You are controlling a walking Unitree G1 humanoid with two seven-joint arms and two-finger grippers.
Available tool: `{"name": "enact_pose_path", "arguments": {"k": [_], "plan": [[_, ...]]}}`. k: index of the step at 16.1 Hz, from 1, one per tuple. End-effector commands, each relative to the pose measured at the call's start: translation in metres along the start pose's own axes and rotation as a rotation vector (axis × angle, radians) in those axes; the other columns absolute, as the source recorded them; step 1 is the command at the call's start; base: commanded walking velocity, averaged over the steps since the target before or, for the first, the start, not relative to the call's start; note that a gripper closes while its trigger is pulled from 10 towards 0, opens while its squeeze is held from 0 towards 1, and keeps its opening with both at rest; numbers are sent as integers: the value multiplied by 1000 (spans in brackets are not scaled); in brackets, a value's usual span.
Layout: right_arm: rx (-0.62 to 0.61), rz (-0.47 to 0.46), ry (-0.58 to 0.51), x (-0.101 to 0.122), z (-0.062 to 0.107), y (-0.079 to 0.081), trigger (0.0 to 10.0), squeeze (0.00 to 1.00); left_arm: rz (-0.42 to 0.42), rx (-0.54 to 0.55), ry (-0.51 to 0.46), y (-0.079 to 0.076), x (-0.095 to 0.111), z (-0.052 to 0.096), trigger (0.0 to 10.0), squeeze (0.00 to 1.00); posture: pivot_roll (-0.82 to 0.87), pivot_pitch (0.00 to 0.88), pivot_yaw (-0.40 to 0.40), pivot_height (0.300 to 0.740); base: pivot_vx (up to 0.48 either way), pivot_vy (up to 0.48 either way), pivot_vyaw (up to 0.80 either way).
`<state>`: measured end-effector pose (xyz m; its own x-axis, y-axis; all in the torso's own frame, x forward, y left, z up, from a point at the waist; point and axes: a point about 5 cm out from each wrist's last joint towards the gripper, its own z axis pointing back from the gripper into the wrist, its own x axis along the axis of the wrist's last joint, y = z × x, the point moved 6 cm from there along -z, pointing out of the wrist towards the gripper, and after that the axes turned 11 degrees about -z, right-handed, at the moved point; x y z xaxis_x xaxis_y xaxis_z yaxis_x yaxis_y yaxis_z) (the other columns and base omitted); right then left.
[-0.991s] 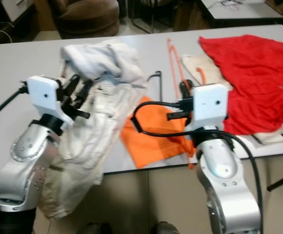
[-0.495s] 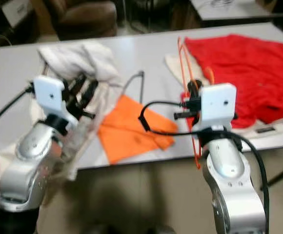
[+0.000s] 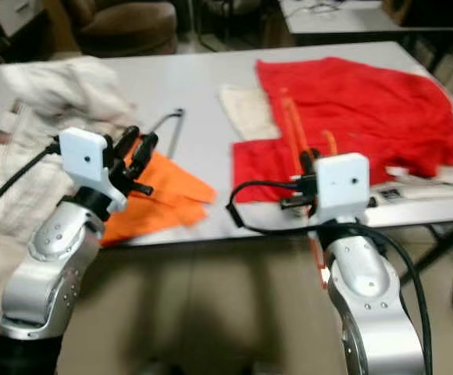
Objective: Hang hanger
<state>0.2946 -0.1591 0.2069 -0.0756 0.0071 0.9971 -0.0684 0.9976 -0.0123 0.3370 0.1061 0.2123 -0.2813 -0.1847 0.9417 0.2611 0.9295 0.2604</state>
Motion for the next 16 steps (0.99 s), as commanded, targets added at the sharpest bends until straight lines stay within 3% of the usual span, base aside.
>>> {"name": "enact_pose_path", "arguments": {"k": [1,7,16], "plan": [[23,-1,-6,0,1,5,10000,0,-10,16,39,6,-11,5,10000,0,-117,109,83,740,0,-480,0],[21,54,43,-19,8,2,10000,0,-35,-21,117,-4,-42,17,10000,0,-126,102,92,740,0,-480,0],[-18,79,68,-32,18,-8,10000,0,-37,-51,101,-13,-45,13,10000,0,-145,78,111,740,0,-480,0]]}}
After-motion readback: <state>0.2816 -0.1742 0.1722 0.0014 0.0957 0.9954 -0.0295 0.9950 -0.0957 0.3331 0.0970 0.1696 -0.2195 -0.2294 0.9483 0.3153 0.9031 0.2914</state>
